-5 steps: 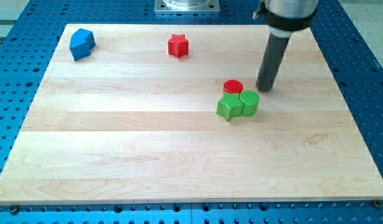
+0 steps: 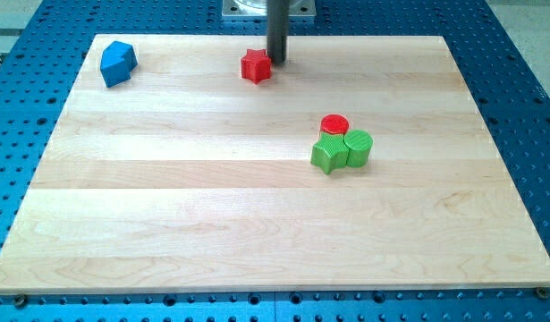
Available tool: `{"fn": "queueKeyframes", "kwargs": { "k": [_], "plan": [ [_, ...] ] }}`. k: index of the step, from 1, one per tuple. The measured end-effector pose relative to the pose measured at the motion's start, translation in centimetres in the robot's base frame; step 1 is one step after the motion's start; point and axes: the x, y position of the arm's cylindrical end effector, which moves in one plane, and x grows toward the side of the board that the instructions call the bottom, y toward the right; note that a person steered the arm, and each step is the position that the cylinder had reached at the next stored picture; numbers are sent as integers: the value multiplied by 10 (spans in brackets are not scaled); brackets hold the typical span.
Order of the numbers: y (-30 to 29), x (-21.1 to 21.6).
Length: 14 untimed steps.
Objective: Keep the red star to the left of the red circle
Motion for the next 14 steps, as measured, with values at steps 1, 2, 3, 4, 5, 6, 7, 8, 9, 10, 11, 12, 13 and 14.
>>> {"fn": "queueKeyframes", "kwargs": {
  "k": [1,2,3,4,5,6,7,8,9,10,11,12,13,14],
  "plan": [
    [-29,23],
    [-33,-3],
    [-74,24],
    [-76,84],
    [-76,101],
    [-89,87],
    [-102,76],
    [-95,76],
    [-62,95],
    [-42,97],
    [-42,73],
    [-38,67],
    [-24,105],
    [-22,145]
  ]
}}
